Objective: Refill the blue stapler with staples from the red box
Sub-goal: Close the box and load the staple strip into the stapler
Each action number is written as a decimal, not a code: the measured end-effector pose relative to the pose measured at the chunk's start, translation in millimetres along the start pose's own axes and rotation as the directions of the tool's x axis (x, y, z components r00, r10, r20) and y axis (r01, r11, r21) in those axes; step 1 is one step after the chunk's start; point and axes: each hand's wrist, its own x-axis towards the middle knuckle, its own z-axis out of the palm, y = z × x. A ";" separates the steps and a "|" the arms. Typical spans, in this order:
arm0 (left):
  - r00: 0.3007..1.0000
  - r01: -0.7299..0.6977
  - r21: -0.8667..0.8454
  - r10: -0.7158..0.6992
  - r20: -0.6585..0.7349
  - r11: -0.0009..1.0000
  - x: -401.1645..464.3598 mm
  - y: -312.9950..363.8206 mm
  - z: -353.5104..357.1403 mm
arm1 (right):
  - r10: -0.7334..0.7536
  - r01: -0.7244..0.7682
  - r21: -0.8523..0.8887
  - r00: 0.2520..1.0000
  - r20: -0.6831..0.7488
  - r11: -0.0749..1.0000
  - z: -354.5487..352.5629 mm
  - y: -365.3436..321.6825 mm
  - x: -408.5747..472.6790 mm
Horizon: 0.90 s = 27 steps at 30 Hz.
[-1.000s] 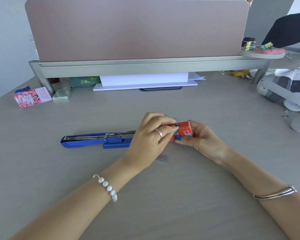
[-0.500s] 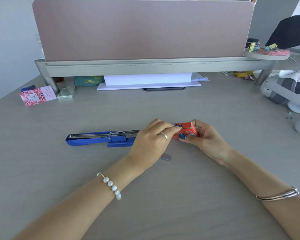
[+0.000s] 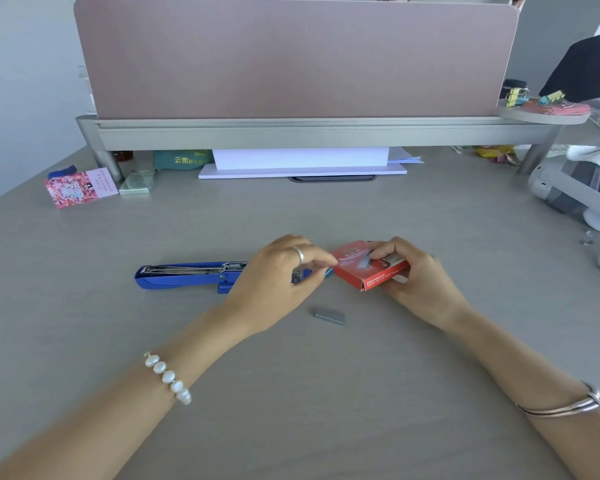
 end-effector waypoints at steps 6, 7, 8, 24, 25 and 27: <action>0.959 0.063 0.025 -0.067 0.277 0.998 -25.9 -10.8 -4.0 | 0.046 -0.033 -0.145 0.995 0.089 0.989 2.2 -3.0 -4.7; 0.950 0.068 0.027 -0.073 0.304 0.997 -27.3 -11.2 -3.1 | 0.061 -0.043 -0.159 0.992 0.113 0.986 1.2 -4.8 -6.1; 0.941 0.071 0.034 -0.079 0.329 0.997 -28.1 -11.5 -1.9 | 0.065 -0.043 -0.171 0.990 0.125 0.984 0.5 -6.5 -7.1; 0.973 0.110 0.012 -0.111 0.202 0.994 -32.9 -4.2 -2.6 | -0.239 0.240 -0.181 0.971 0.025 0.954 2.1 -26.4 -10.7; 0.978 0.130 -0.015 -0.126 0.167 0.991 -32.6 -3.3 -4.8 | -0.262 0.268 -0.128 0.963 0.061 0.955 6.4 -30.6 -13.2; 0.980 0.167 -0.082 -0.156 0.127 0.983 -32.3 -1.4 -9.0 | -0.303 0.316 -0.072 0.941 0.154 0.946 16.7 -36.1 -17.5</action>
